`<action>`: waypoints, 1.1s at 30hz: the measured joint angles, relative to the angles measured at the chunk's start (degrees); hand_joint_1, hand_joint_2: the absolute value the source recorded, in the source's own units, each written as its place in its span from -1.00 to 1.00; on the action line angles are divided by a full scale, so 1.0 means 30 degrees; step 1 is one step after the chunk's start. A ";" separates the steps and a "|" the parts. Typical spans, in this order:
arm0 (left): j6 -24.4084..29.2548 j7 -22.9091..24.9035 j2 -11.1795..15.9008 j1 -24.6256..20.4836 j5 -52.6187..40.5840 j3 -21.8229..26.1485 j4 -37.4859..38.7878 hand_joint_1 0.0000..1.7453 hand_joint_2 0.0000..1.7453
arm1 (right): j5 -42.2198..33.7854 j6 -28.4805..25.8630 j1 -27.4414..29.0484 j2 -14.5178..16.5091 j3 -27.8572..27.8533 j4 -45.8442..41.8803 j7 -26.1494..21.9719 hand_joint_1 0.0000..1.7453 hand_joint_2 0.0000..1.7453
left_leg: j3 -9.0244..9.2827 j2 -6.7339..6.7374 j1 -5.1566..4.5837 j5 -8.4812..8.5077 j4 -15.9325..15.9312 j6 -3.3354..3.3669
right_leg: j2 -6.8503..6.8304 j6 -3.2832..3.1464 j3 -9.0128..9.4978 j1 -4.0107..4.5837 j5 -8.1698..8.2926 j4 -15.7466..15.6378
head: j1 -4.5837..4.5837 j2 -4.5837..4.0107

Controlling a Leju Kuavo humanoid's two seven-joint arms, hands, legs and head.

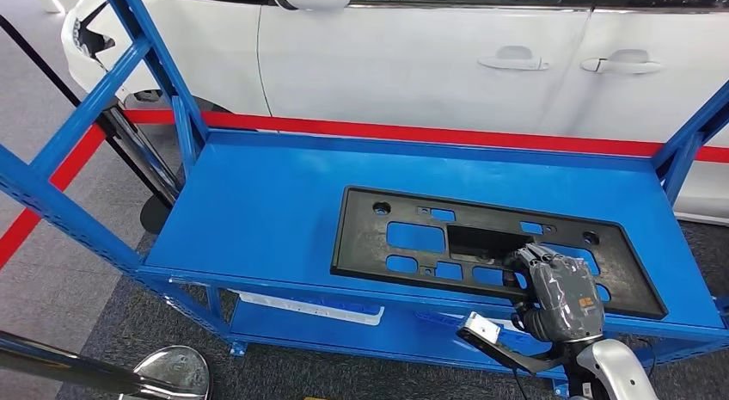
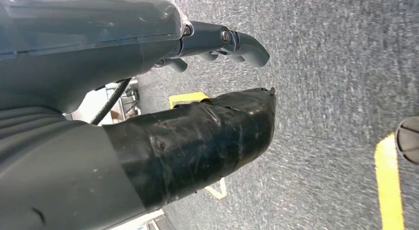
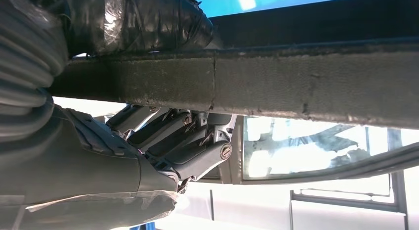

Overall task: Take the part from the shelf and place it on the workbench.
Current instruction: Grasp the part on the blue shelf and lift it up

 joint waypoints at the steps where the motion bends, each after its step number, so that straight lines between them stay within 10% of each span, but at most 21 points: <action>1: 0.0000 0.0004 0.0009 -0.0019 0.0004 0.0009 0.0000 -1.00 -1.00 | -0.0029 0.0000 0.0000 0.0000 -0.0002 -0.0002 0.0002 1.00 1.00 | 0.0855 -0.0017 -0.0015 0.0354 -0.1423 0.0010 | 0.0011 0.0114 -0.0127 -0.0019 0.0130 0.0035 | 0.0000 0.0000; 3: 0.0000 0.0005 0.0018 -0.0049 0.0004 0.0035 0.0000 -1.00 -1.00 | -0.0073 -0.0002 -0.0002 0.0000 -0.0005 -0.0007 0.0004 1.00 1.00 | 0.1697 -0.0082 -0.0102 0.0608 -0.3051 0.0171 | 0.0022 0.0381 -0.0206 -0.0029 0.0414 0.0009 | 0.0000 0.0000; 6: 0.0000 0.0013 0.0024 -0.0061 0.0004 0.0091 0.0002 -1.00 -1.00 | -0.0120 -0.0004 -0.0018 -0.0005 -0.0005 -0.0009 0.0006 1.00 1.00 | 0.1393 -0.0067 -0.0180 0.0978 -0.3213 0.0584 | 0.0060 0.0782 -0.0251 -0.0046 0.0787 -0.0170 | 0.0002 0.0000; 11: -0.0098 0.0053 0.0013 -0.0124 -0.0004 0.0127 0.0000 -1.00 -1.00 | -0.0180 0.0002 -0.0029 -0.0049 -0.0011 0.0015 0.0007 1.00 1.00 | 0.0216 0.0111 -0.0263 0.2047 -0.3243 0.1232 | 0.0161 0.0816 -0.1437 0.0011 -0.2993 0.4017 | 0.0007 0.0000; 13: -0.0171 0.0069 0.0013 -0.0130 -0.0011 0.0127 0.0000 -1.00 -1.00 | -0.0191 0.0009 -0.0031 -0.0051 -0.0011 0.0035 0.0011 1.00 1.00 | -0.0339 0.0151 -0.0389 0.2388 -0.3093 0.1263 | 0.0174 0.0756 -0.1237 0.0071 -0.3045 0.5261 | 0.0007 0.0000; 18: -0.0282 0.0076 -0.0017 -0.0177 -0.0011 0.0127 0.0000 -1.00 -1.00 | -0.0187 0.0007 -0.0220 -0.0062 0.0000 0.0040 0.0080 1.00 1.00 | -0.1420 0.0144 -0.0561 0.2948 -0.2531 0.1069 | 0.0176 0.0150 0.2889 0.0473 -0.2127 0.0144 | 0.0005 0.0000; 21: -0.0330 0.0085 0.0013 -0.0200 -0.0015 0.0131 0.0005 -1.00 -1.00 | -0.0187 0.0000 -0.0327 -0.0078 0.0007 0.0045 0.0078 1.00 1.00 | -0.1595 0.0123 -0.0540 0.3281 -0.2512 0.0767 | 0.0111 -0.0081 0.2971 0.0497 -0.2005 -0.0608 | 0.0007 0.0000; 27: -0.0402 0.0098 0.0042 -0.0203 -0.0026 0.0135 0.0022 -1.00 -1.00 | -0.0211 -0.0015 -0.0434 -0.0080 0.0033 0.0076 0.0022 1.00 1.00 | -0.2978 0.0030 -0.0190 -0.0382 0.2188 0.0099 | -0.0058 -0.0437 0.1571 0.0291 -0.0748 -0.0819 | 0.0004 0.0000; 29: -0.0401 0.0095 0.0053 -0.0223 -0.0026 0.0138 0.0022 -1.00 -1.00 | -0.0215 -0.0015 -0.0438 -0.0080 0.0042 0.0135 0.0022 1.00 1.00 | -0.2391 0.0033 -0.0074 0.0311 0.2524 -0.0044 | -0.0087 -0.0334 0.1050 0.0267 -0.0375 -0.0705 | 0.0002 0.0000; 33: -0.0402 0.0095 0.0097 -0.0282 -0.0031 0.0144 0.0022 -1.00 -1.00 | -0.0346 -0.0005 -0.0468 -0.0080 0.0036 0.0189 0.0004 1.00 1.00 | 0.1173 -0.0020 -0.0081 0.1102 -0.2387 0.0063 | -0.0071 0.0061 0.0228 0.0211 0.0172 -0.0270 | 0.0004 0.0000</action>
